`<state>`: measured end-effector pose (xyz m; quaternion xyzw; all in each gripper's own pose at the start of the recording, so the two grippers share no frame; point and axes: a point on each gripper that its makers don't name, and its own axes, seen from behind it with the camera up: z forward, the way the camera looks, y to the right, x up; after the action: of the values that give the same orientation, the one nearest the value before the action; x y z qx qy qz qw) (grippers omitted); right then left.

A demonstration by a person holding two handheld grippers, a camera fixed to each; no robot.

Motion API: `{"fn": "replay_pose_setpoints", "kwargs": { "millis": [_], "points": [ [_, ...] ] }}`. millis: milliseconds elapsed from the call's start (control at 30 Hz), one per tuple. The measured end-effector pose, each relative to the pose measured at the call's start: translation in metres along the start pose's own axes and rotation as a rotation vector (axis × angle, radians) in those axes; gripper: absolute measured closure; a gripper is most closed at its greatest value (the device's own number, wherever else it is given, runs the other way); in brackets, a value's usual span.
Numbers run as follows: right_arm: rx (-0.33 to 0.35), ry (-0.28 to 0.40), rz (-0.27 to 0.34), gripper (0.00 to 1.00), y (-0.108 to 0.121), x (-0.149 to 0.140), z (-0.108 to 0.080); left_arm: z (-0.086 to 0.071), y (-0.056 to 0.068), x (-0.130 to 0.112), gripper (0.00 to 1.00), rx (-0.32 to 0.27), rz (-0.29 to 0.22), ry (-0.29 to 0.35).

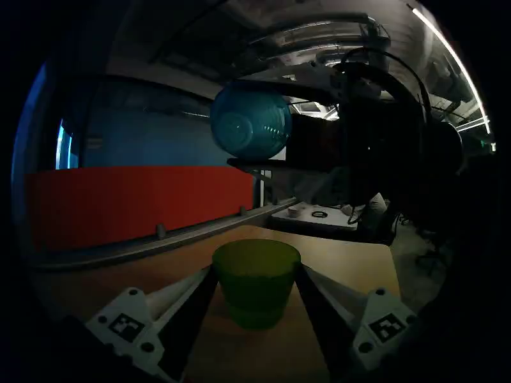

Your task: Pour water

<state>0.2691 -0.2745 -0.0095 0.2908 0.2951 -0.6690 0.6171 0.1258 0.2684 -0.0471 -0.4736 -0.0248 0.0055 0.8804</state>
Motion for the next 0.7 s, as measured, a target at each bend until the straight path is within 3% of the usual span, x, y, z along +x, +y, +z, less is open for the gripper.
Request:
{"fn": "replay_pose_setpoints", "kwargs": {
  "millis": [167,267,700],
  "points": [
    [-0.016,-0.011,0.06,0.09,0.002,-0.002,0.001,-0.002,-0.002,0.001,0.14,0.005,0.002,0.001],
    [-0.025,-0.01,0.137,0.09,0.002,-0.002,0.0,-0.003,-0.002,0.003,0.14,0.007,0.001,0.004],
    [-0.05,-0.008,0.593,0.09,-0.003,-0.019,-0.013,-0.01,-0.008,0.01,0.14,0.02,0.016,0.009]
  ]
}}
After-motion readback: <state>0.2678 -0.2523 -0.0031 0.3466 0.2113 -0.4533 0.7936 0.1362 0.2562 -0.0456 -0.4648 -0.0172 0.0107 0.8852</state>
